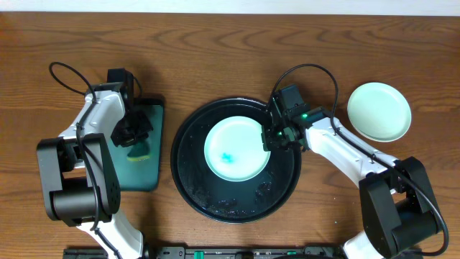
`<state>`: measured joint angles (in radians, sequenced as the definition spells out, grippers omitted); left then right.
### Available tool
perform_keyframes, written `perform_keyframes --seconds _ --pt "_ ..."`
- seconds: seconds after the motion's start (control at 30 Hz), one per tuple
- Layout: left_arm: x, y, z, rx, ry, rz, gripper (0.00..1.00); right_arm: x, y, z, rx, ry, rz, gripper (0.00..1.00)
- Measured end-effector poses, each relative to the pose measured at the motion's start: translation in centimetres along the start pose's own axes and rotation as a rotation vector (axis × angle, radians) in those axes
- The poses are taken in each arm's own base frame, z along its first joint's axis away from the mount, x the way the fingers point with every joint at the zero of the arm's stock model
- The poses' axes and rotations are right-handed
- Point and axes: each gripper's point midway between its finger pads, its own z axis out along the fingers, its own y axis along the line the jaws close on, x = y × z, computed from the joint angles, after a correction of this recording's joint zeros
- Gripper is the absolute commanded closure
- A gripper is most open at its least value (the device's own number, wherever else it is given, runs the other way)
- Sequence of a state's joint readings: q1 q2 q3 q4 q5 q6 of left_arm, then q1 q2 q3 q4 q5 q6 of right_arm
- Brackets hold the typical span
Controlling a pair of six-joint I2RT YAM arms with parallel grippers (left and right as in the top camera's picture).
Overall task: Clean dirty plates on tray and stack at the side
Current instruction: 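Grasp the green sponge in the soapy water and lift it with the left gripper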
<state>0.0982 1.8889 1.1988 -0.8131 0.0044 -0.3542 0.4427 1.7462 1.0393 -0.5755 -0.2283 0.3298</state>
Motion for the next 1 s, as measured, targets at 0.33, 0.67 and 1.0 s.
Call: perform_keyframes --seconds 0.33,0.67,1.0 --pt "1.0 0.1 -0.1 0.0 0.039 -0.002 0.35 0.1 0.0 0.0 0.001 0.004 0.0 0.99" --pt "0.0 0.0 -4.2 0.05 -0.083 -0.012 0.42 0.1 0.0 0.0 0.001 0.003 0.0 0.99" --pt "-0.5 1.6 -3.3 0.057 -0.115 -0.065 0.44 0.1 0.0 0.0 0.001 0.003 0.0 0.99"
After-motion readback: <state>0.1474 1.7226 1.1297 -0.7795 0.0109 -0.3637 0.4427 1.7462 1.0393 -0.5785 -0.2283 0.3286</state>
